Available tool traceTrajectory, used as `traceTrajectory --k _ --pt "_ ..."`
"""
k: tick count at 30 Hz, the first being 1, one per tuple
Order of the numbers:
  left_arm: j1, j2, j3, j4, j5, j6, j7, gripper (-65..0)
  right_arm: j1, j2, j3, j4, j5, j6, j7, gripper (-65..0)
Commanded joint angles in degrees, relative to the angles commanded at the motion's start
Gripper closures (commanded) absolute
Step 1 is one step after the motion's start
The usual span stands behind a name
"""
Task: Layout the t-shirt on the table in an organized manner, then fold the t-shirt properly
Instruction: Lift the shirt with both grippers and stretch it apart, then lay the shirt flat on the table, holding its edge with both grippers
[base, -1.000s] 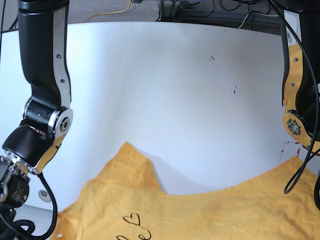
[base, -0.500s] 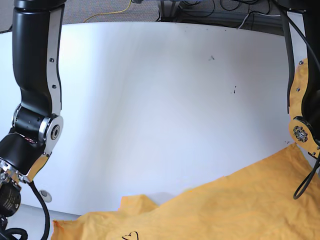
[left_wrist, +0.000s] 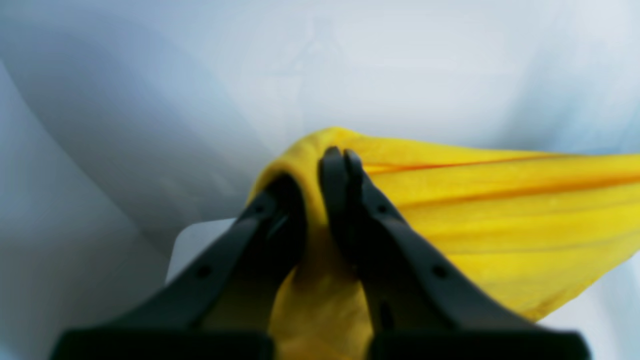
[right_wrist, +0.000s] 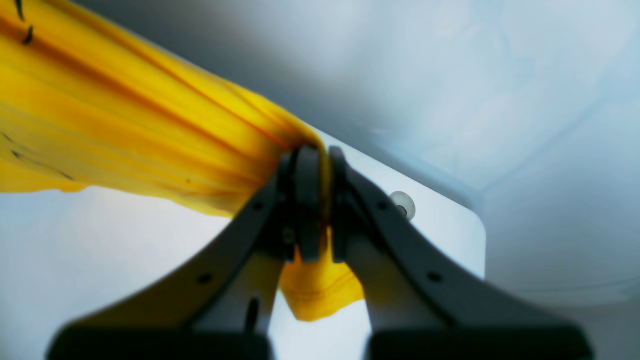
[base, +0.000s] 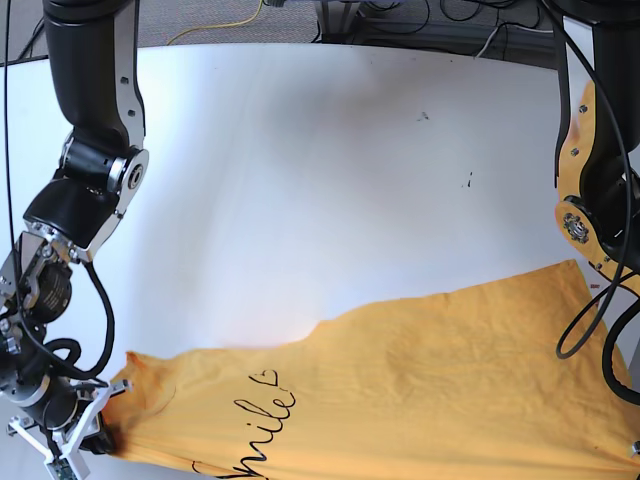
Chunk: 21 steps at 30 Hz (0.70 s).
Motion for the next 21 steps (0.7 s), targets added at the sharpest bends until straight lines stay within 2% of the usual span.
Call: traceTrajectory --k 8,14,21 --pt "9.67 0.35 0.09 5.80 -0.26 0.00 0.88 0.0 -10.90 -0.26 1.41 6.95 0.09 0.00 -0.88 -2.2" --pt "18.37 0.35 -0.18 9.32 -4.92 0.00 1.49 0.0 -19.52 -2.73 4.22 12.22 0.09 0.00 -0.97 -2.2" --pt "30.95 0.35 -5.01 12.31 -8.70 0.00 1.49 0.0 -29.54 -5.01 5.36 16.44 0.09 0.00 -0.97 -2.2"
